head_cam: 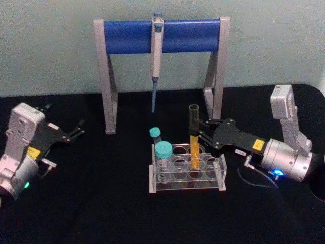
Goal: Pick up the test tube from the test tube rack, shake it, then place it back into the test tube rack.
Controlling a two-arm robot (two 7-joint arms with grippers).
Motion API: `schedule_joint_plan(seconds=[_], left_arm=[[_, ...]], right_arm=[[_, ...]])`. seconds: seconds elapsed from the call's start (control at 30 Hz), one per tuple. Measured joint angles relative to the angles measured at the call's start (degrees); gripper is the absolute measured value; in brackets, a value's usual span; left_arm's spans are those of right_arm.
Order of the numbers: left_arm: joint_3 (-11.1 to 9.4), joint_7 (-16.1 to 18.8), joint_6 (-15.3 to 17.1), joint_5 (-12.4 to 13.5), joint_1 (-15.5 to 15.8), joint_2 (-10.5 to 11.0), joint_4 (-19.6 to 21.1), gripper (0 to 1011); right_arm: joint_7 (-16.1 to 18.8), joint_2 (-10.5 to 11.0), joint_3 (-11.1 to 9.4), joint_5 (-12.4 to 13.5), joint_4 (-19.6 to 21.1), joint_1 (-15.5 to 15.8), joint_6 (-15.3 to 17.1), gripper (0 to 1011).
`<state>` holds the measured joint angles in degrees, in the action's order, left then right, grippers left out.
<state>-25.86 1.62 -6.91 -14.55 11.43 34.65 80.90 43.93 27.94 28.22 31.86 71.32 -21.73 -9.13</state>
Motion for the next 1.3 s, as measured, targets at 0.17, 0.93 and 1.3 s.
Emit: schedule_joint_plan(seconds=[0.17, 0.93, 1.3], left_arm=[[0.00, 0.00, 0.00, 0.00, 0.00, 0.00, 0.00, 1001], [0.00, 0.00, 0.00, 0.00, 0.00, 0.00, 0.00, 1001], [0.00, 0.00, 0.00, 0.00, 0.00, 0.00, 0.00, 1001]], right_arm=[[0.04, 0.03, 0.05, -0.02, 0.00, -0.06, 0.34, 216], [0.22, 0.25, 0.56, -0.25, -0.09, -0.37, 1.59, 216], [0.20, 0.26, 0.55, -0.27, -0.06, -0.37, 1.51, 216]])
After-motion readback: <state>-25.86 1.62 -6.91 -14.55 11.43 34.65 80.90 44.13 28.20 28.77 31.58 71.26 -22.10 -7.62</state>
